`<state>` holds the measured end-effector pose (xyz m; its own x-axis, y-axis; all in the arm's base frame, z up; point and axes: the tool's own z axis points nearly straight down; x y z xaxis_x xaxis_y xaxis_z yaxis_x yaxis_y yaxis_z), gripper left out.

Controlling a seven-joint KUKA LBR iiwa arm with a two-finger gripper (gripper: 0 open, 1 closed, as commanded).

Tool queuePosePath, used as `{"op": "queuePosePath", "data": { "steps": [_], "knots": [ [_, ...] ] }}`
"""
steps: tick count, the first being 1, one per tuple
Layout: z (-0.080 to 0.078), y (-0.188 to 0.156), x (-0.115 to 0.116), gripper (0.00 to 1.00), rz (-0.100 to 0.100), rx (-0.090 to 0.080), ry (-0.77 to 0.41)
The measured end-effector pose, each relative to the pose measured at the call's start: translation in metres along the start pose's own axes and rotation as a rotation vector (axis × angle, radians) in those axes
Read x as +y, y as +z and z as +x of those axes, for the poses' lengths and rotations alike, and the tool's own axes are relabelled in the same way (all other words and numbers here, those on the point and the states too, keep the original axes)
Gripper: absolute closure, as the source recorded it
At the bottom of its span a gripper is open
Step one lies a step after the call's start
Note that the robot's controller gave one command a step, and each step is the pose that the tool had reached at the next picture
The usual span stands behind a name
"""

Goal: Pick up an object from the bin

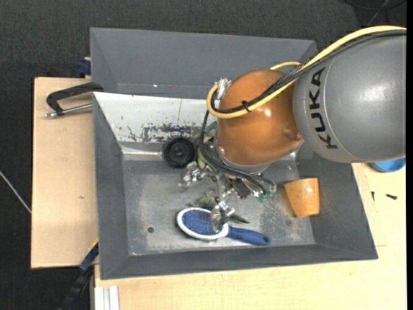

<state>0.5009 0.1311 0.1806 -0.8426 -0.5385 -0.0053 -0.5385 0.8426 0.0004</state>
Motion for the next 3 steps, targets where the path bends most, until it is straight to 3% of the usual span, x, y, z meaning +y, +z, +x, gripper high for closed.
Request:
{"op": "queuePosePath", "data": {
  "steps": [1, 2, 3],
  "knots": [
    [0.008, 0.109, -0.039, 0.00, 0.000, -0.003, -0.330],
    [0.008, 0.107, -0.040, 1.00, 0.002, -0.005, -0.328],
    [0.010, -0.035, -0.054, 1.00, 0.006, -0.007, -0.378]
  ]
}}
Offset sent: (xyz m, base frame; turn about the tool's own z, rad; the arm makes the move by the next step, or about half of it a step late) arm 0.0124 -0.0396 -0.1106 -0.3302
